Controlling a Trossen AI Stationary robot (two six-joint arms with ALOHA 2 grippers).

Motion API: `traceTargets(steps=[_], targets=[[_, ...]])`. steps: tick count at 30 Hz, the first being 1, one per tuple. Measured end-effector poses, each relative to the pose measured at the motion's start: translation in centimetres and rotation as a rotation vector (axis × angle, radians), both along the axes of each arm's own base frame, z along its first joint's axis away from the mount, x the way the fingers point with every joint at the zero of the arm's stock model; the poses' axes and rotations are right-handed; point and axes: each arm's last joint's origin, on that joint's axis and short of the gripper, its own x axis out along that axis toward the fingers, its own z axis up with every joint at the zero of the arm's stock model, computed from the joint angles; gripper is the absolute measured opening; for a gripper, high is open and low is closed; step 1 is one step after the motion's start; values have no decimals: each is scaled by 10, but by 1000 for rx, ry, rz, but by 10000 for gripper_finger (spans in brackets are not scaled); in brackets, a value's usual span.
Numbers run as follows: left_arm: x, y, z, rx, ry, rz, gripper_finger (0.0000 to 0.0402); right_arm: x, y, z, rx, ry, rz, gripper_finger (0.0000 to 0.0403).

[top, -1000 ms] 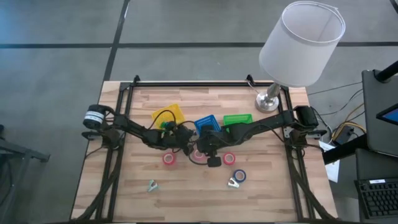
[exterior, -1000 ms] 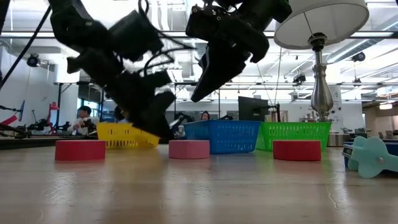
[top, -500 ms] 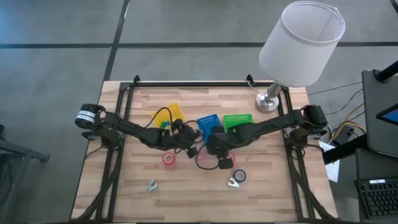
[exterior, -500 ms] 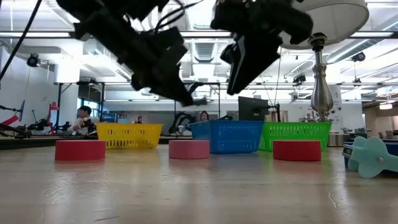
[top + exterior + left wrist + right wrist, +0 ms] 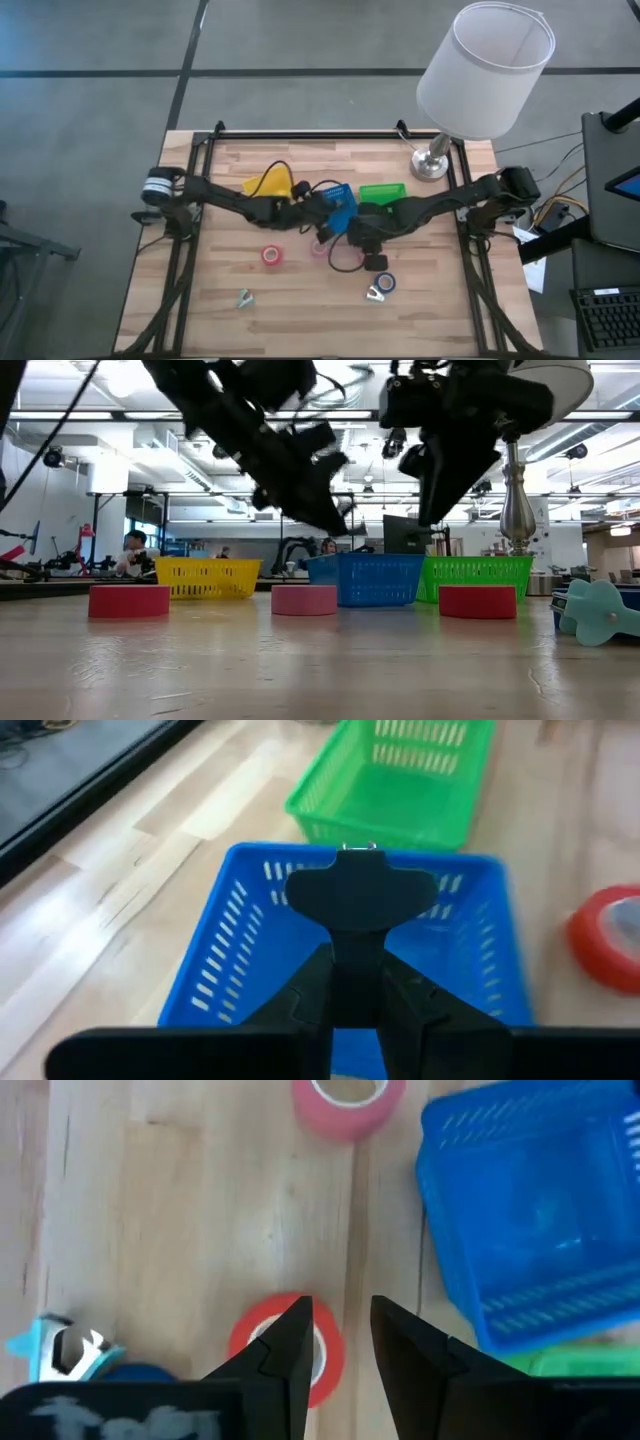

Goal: Pick and place Stapler, Stapler remover, tape
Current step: Put the blue staple remover into the blue basket

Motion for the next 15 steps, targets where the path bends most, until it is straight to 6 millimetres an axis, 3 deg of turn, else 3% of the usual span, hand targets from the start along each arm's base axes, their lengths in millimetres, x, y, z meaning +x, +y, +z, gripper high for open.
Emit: traceTargets(steps=[6,15], targets=[[19,28,-18,-76,42,23,52,-24,-4,-2,14,-35,-19,107],[24,40,-31,-124,126,7,67,-53,-10,6,37,-157,-18,102]])
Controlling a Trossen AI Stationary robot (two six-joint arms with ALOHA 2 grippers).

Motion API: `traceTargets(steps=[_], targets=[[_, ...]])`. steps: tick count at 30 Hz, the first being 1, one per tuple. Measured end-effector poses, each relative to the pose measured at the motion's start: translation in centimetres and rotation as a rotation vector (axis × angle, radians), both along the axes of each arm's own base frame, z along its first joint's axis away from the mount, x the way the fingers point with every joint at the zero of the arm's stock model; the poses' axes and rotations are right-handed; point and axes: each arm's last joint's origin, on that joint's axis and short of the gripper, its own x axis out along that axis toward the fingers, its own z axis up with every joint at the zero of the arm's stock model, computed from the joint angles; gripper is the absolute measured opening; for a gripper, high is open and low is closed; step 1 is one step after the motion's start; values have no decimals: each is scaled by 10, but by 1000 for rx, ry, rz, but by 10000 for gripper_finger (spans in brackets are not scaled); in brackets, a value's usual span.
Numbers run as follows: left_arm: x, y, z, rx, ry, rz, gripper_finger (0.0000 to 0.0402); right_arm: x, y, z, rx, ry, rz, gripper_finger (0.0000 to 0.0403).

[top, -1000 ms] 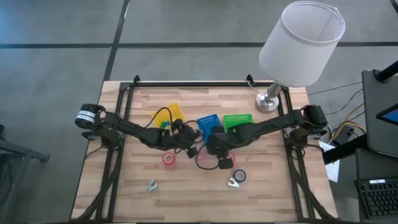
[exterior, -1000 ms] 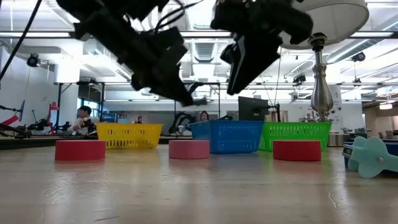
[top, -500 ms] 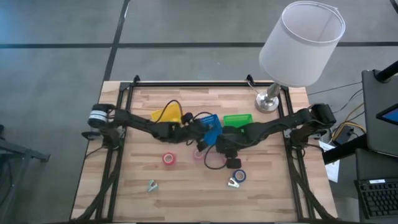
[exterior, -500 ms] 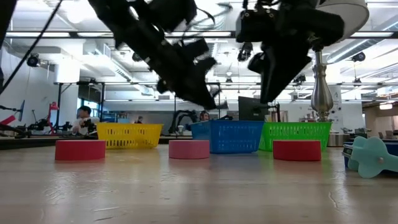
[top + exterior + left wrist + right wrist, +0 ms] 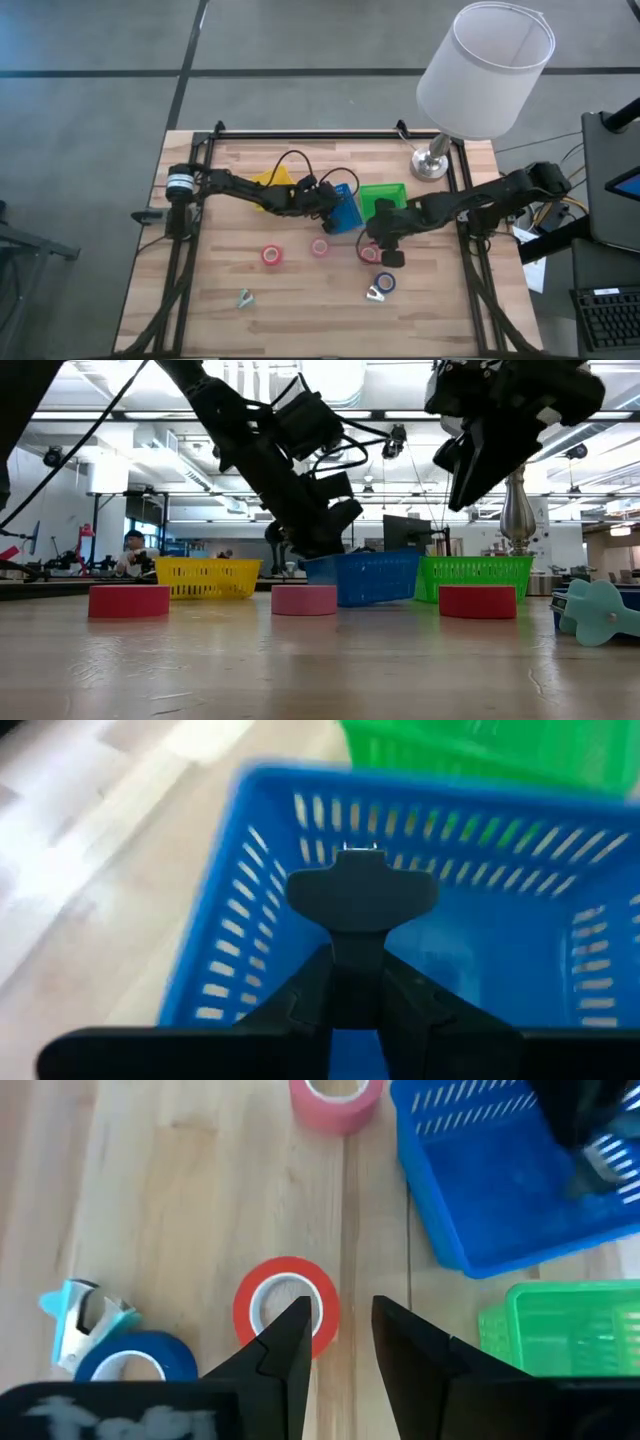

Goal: Pick and place Stapler, Stapler remover, tape
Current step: Put the blue staple remover into the blue basket, then put the left light blue staple remover into the blue basket

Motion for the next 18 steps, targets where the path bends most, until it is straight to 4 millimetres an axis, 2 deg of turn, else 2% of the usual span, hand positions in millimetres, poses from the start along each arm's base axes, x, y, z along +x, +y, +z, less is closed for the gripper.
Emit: traceTargets(steps=[8,13,18], targets=[[2,0,4,36,18,-34,122,-10,-2,13,25,-152,3,97],[5,-4,34,80,-32,-77,134,-11,-2,15,-8,-177,49,101],[-9,-24,69,78,-27,-153,128,-8,-2,10,-40,-156,90,101]])
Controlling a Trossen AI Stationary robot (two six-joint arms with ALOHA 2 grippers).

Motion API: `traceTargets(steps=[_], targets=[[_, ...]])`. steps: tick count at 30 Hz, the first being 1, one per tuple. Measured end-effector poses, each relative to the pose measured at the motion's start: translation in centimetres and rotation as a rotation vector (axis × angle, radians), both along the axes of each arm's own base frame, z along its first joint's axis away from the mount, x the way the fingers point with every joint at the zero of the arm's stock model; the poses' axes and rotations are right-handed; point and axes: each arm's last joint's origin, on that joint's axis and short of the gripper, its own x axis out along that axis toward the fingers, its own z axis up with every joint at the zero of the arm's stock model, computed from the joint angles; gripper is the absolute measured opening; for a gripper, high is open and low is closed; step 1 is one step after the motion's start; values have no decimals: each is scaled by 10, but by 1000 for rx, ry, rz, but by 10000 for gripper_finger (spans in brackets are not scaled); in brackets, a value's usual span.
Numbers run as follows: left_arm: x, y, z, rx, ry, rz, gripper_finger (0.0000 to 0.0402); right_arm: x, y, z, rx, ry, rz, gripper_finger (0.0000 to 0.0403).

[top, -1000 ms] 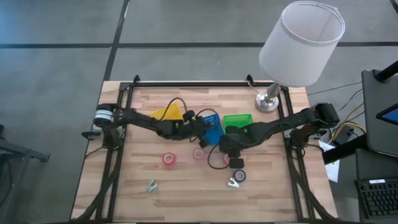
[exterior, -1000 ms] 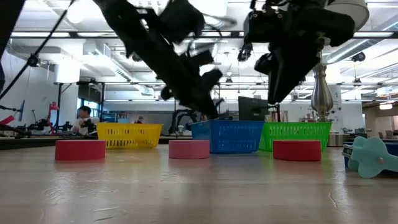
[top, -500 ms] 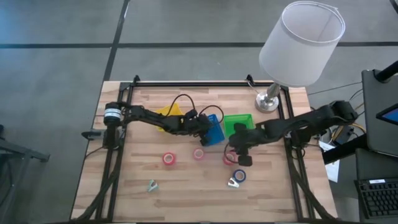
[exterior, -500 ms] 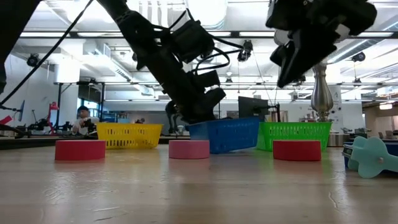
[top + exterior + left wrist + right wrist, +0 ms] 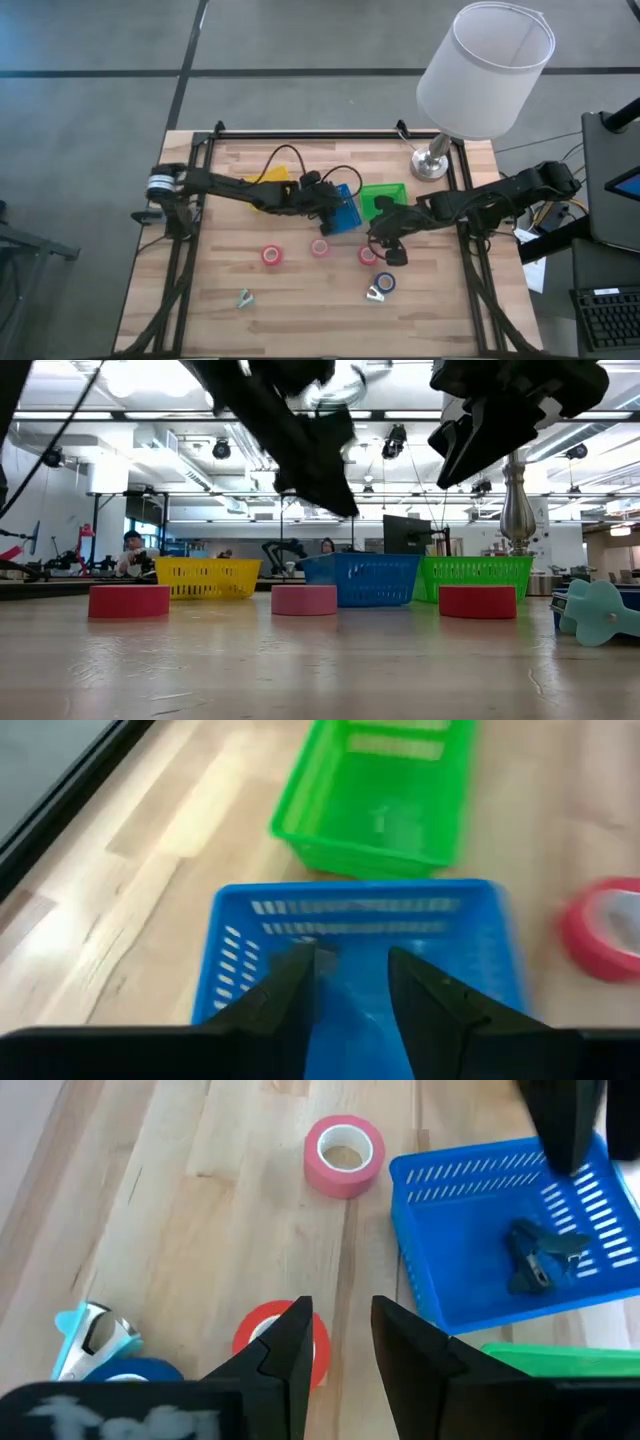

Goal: Pick and place Stapler, Stapler remover, tape
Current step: Put the left light blue staple remover into the blue basket

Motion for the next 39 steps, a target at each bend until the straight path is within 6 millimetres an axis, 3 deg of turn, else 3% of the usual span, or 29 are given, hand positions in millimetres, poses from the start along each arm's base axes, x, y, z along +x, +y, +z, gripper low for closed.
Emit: traceTargets(steps=[5,12,20,29,34,39], targets=[[-28,-41,24,-38,46,-147,121,3,1,-6,-4,25,0,95],[-69,-100,30,-177,93,-201,120,5,1,-10,-2,40,-2,103],[-109,-151,10,-378,250,-104,119,5,1,-9,-17,37,17,101],[-154,-200,-10,-805,492,113,120,10,1,3,-115,-11,141,102],[-174,-219,-21,-835,554,199,120,15,2,17,-189,-66,229,104],[-182,-225,-38,-755,632,275,120,17,2,22,-192,-81,232,96]])
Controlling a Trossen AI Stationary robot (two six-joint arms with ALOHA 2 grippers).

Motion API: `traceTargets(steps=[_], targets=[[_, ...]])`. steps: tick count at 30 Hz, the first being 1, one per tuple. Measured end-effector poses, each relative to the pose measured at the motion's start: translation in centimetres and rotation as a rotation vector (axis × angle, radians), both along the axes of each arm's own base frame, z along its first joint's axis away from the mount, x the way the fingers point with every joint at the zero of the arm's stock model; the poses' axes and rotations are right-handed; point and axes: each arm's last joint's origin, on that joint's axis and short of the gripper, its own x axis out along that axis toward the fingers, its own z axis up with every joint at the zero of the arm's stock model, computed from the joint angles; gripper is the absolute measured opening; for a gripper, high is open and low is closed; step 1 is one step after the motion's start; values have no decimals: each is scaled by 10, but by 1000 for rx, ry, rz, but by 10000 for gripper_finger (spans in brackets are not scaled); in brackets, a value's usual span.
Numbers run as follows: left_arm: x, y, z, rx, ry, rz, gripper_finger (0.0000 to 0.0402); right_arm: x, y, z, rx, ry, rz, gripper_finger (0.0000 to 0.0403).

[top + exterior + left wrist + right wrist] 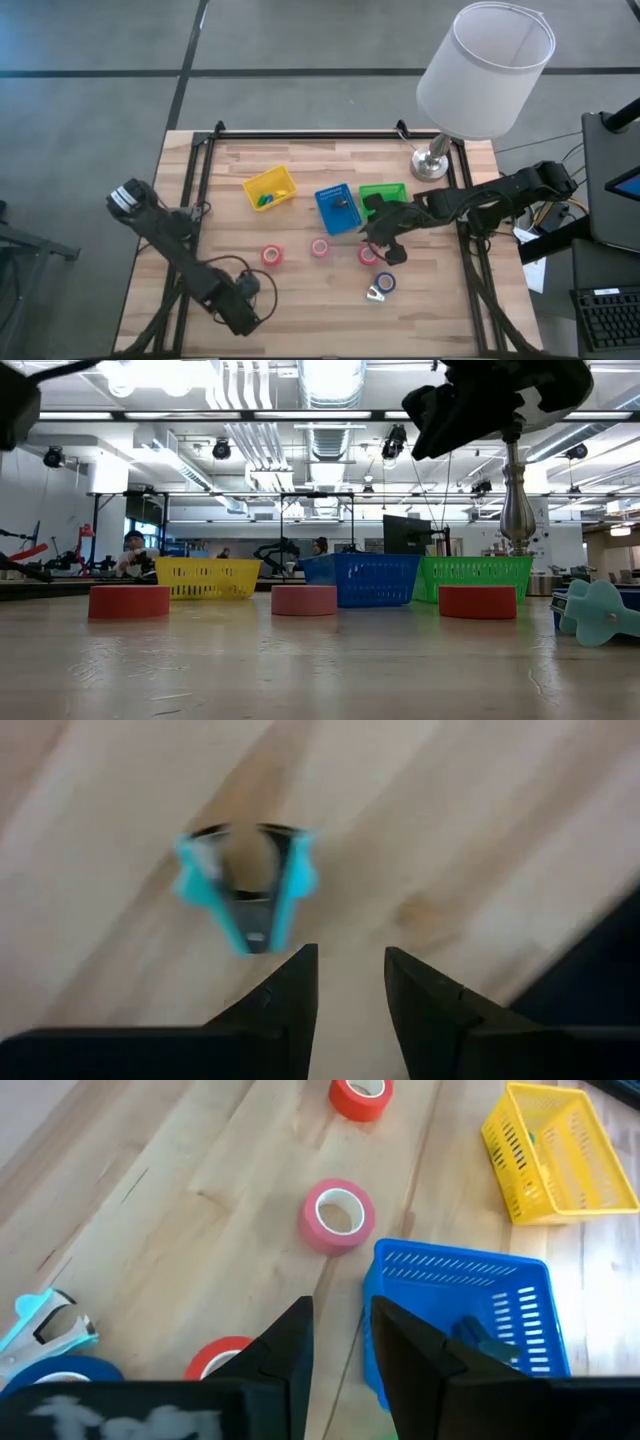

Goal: Pick and place Stapler, Stapler remover, tape
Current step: Put the left light blue staple remover into the blue basket

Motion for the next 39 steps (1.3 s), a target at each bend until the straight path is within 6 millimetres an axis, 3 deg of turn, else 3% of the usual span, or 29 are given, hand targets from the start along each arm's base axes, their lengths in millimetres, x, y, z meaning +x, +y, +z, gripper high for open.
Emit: traceTargets(steps=[8,26,39], targets=[[-4,4,-19,132,116,-92,120,-1,0,-2,2,8,-3,91],[-9,10,-26,166,155,-148,124,-1,0,-2,2,8,-2,90],[-7,18,-26,157,215,-226,245,-1,0,-2,2,9,-2,87]])
